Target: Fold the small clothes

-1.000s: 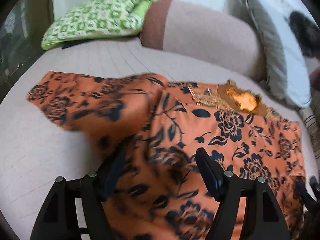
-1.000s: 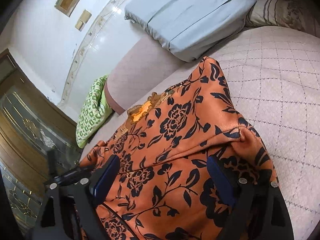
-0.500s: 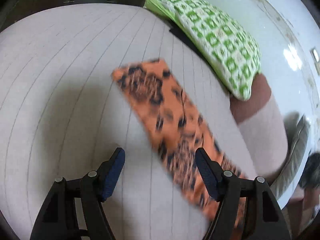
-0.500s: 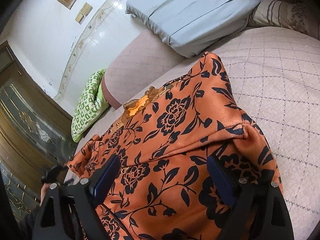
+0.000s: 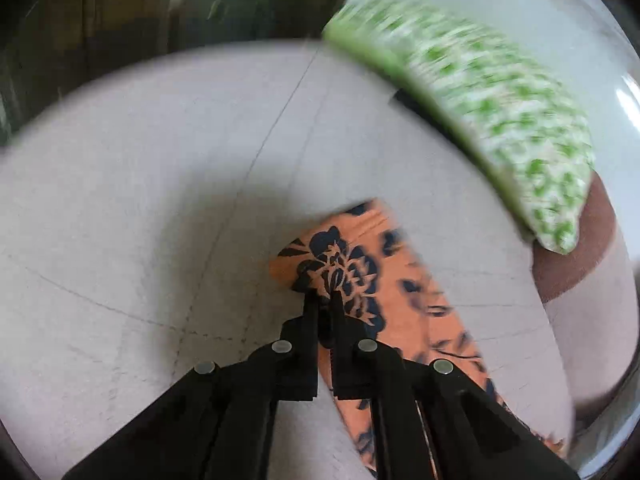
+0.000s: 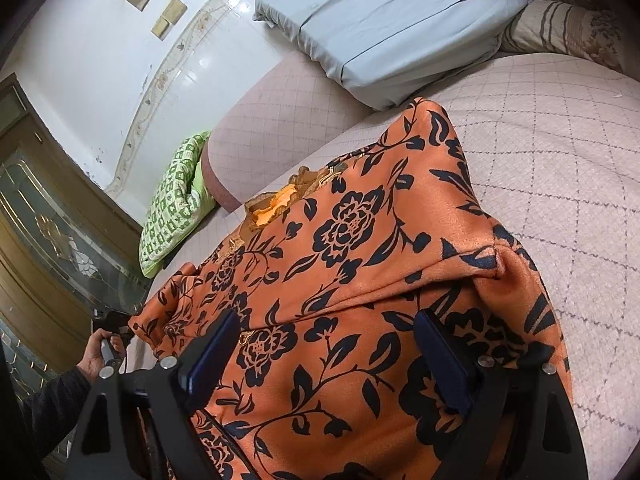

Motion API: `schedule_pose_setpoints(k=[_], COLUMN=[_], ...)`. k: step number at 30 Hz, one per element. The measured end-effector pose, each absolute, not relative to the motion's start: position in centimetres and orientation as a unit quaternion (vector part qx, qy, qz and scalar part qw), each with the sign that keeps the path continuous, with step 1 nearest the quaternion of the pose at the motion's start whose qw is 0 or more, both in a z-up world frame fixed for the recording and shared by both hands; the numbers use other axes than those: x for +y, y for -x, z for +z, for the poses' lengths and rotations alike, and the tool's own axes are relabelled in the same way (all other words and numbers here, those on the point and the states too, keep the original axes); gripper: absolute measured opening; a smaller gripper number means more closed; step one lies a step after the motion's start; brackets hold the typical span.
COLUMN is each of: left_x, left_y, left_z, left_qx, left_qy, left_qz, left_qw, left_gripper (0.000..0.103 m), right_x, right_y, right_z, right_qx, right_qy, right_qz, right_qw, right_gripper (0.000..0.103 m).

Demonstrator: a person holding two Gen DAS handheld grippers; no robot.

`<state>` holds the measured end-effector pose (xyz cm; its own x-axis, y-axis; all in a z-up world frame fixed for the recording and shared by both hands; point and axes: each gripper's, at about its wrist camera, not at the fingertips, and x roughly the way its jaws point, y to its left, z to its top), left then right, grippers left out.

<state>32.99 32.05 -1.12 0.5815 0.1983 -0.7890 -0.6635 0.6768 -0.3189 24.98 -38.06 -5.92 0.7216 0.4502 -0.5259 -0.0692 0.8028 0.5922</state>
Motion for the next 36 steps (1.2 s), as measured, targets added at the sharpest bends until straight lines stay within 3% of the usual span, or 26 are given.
schedule_pose_setpoints(k=[6, 9, 12, 15, 16, 17, 18, 19, 23, 25, 27, 29, 32, 36], left_x=[13.8, 2.2, -8.1, -17.3, -20.0, -22.5, -24.4, -26.0, -23.8, -20.6, -17.1, -12.9, -7.4, -1.8], left_y=[-29.8, -28.2, -26.7, -26.1, -26.5, -27.5, -28.0, -29.3, -31.0, -30.3, -29.2, -27.8, -26.9, -26.7], left_z=[14.2, 18.7, 18.7, 15.3, 13.4, 10.9, 8.4, 4.8, -1.3, -0.1, 2.0, 3.5, 2.5, -2.7], left_qx=[0.223, 0.168, 0.163, 0.192, 0.213, 0.253, 0.299, 0.368, 0.496, 0.486, 0.455, 0.417, 0.393, 0.453], left_qy=[0.161, 0.097, 0.052, 0.017, 0.005, -0.014, -0.033, -0.045, 0.006, 0.056, 0.080, 0.085, 0.057, 0.027], left_qz=[0.116, 0.002, -0.091, -0.162, -0.184, -0.213, -0.220, -0.215, -0.183, -0.173, -0.160, -0.137, -0.068, 0.042], left_qw=[0.954, 0.981, 0.981, 0.968, 0.959, 0.943, 0.928, 0.903, 0.849, 0.855, 0.873, 0.895, 0.915, 0.890], left_gripper=[0.004, 0.004, 0.004, 0.006, 0.010, 0.027, 0.035, 0.051, 0.053, 0.054, 0.062, 0.079, 0.080, 0.080], right_x=[-38.3, -38.6, -39.1, -39.8, -40.0, -40.4, -40.9, -41.5, -43.1, -43.6, -43.9, -44.0, -43.7, -42.3], right_y=[-24.9, -24.8, -24.6, -24.3, -24.2, -24.0, -23.6, -23.3, -22.6, -22.5, -22.4, -22.3, -22.1, -21.7], right_z=[-5.9, -5.9, -5.9, -5.9, -5.8, -5.8, -5.8, -5.8, -5.9, -5.9, -5.9, -5.9, -5.6, -4.8], right_qx=[0.340, 0.338, 0.330, 0.321, 0.317, 0.310, 0.299, 0.290, 0.266, 0.261, 0.259, 0.259, 0.264, 0.278], right_qy=[-0.287, -0.294, -0.310, -0.329, -0.335, -0.346, -0.361, -0.376, -0.419, -0.429, -0.436, -0.437, -0.430, -0.409], right_qz=[0.150, 0.151, 0.154, 0.156, 0.155, 0.153, 0.150, 0.150, 0.150, 0.153, 0.155, 0.158, 0.161, 0.156], right_qw=[0.883, 0.881, 0.878, 0.874, 0.873, 0.872, 0.870, 0.867, 0.855, 0.851, 0.848, 0.847, 0.848, 0.855], right_gripper=[0.090, 0.090, 0.090, 0.090, 0.090, 0.090, 0.090, 0.090, 0.090, 0.090, 0.090, 0.090, 0.090, 0.090])
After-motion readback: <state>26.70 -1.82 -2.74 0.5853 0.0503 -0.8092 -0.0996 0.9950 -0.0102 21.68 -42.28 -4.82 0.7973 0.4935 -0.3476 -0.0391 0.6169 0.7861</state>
